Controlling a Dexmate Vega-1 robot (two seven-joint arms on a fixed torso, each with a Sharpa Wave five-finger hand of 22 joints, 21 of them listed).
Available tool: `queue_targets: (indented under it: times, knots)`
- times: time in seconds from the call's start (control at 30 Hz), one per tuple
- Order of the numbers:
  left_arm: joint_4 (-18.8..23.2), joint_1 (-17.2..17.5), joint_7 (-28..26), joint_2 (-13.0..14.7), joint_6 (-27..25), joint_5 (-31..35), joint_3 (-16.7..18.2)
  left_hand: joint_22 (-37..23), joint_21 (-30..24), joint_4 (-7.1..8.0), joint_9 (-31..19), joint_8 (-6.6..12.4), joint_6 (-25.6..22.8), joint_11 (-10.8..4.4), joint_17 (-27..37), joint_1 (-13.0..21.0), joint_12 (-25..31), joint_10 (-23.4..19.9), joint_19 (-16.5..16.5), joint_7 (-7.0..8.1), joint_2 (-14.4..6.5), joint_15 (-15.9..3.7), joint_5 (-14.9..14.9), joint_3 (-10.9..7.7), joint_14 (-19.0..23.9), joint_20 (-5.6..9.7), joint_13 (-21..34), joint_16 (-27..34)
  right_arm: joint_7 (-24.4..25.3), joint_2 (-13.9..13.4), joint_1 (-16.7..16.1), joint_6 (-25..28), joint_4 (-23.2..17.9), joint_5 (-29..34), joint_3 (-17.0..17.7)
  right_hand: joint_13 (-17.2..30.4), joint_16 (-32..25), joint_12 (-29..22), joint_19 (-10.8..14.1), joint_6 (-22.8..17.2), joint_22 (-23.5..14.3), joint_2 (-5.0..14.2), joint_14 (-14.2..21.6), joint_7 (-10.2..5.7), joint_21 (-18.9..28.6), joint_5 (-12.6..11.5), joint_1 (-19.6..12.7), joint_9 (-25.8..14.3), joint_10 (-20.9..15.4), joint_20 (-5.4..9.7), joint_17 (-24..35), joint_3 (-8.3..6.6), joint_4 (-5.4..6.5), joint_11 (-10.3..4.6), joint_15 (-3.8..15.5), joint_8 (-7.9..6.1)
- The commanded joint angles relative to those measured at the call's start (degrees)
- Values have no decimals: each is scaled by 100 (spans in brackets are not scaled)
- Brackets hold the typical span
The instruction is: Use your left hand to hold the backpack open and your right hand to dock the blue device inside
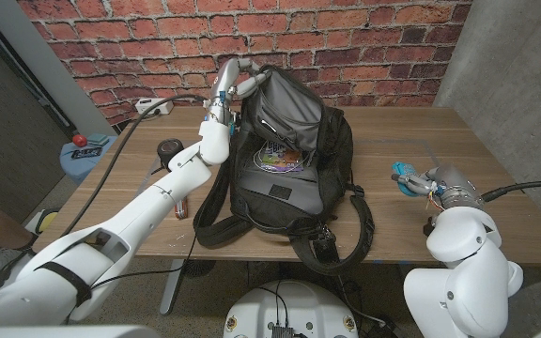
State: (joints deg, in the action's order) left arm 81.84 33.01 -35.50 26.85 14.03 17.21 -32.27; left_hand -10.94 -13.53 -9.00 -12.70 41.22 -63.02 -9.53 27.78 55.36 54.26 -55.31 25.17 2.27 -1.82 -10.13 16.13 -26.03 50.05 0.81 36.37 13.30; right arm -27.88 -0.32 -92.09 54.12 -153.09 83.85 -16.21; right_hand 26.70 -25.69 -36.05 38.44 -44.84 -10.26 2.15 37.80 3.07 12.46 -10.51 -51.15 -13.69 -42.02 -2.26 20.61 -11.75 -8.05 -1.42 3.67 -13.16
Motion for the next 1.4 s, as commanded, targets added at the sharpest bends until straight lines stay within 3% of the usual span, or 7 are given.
queue_targets:
  times: [0.03,0.27,0.47,0.6,0.7,1.4]
  knots:
    - [-210,-143,36,-50,161,-5,-50,-14,7,-12,-19,13,-8,-29,4,22,34,8,13,-22,-55,37,30,4,46,-39,2,-33,-223,-181,-115,160,-461,-556,-55,8,-20,-11,-31,-126,-19,113,-1,-96,-7,-14,-36,-24,-26,18,11,29,3,14,207,-7]
    - [-292,-175,43,-81,223,-34,-69,-14,8,-9,-13,14,-15,-27,4,16,37,-1,11,-30,-49,32,36,6,47,-40,-8,-41,-465,-304,-80,477,-715,-636,-146,11,-13,1,-53,-118,-19,119,-19,-97,-15,-13,-39,-25,18,17,14,41,2,14,214,6]
    - [-305,-184,51,-90,243,-45,-76,-14,7,-9,-19,16,-5,-38,9,21,44,7,12,-32,-57,41,40,5,44,-41,4,-43,-353,-364,-146,677,-1001,-1147,-52,11,-14,-1,-62,-120,-19,122,-19,-100,-18,-13,-48,-28,18,18,15,45,-3,19,213,8]
    - [-256,-154,68,-83,228,-54,-75,-14,8,-7,-13,14,-5,-33,7,15,46,12,10,-34,-52,37,42,7,51,-42,5,-45,-265,-459,-183,852,-1225,-1907,191,9,-14,-5,-67,-120,-19,135,-21,-91,-20,-13,-49,-28,9,20,18,50,0,49,195,14]
    - [-207,-130,67,-75,200,-43,-70,-14,7,-6,-16,16,-3,-28,12,17,44,8,10,-37,-59,37,45,6,50,-38,-3,-45,-107,-679,-172,1033,-1344,-2380,287,8,-15,-4,-74,-117,-19,144,-21,-94,-22,-12,-46,-30,14,22,21,54,4,51,194,18]
    - [8,-29,19,-101,85,-24,-23,-14,9,-5,-11,18,2,-27,23,11,52,21,7,-30,-57,35,56,14,47,-33,-9,-57,1650,-1386,-352,1556,-1948,-6980,1860,14,-17,-5,-104,-108,-21,179,-42,-75,-28,-8,-81,-39,43,16,36,72,-6,63,158,38]
